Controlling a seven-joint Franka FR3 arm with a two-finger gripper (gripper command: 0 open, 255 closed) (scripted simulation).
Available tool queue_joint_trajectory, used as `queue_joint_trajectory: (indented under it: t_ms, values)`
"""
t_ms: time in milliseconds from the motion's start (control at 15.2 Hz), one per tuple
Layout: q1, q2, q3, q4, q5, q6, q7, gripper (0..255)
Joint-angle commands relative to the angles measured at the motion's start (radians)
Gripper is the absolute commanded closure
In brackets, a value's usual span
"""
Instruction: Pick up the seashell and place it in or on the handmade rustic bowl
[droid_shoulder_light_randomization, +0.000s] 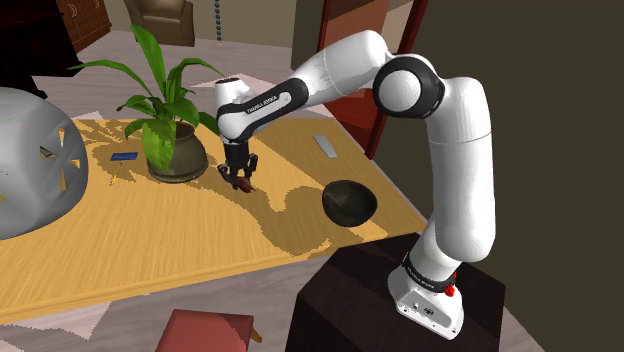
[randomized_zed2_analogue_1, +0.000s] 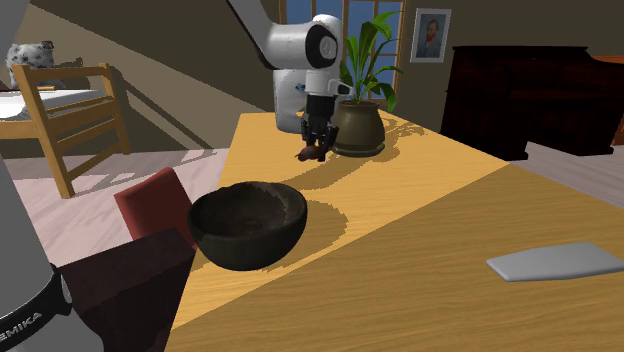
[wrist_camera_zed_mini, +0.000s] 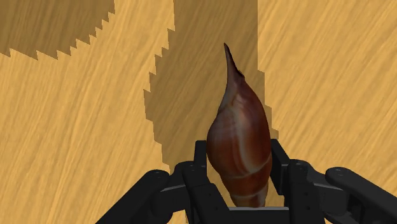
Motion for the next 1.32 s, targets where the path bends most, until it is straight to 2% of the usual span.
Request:
queue_joint_trajectory:
  t_ms: [0, 1254]
  values:
    - [-0.001, -0.016, 0.001, 0.004, 0.002, -0.021, -0.001, 255]
    - [-0.005, -0.121, 0.010, 0.110, 0.018, -0.231, -0.008, 255]
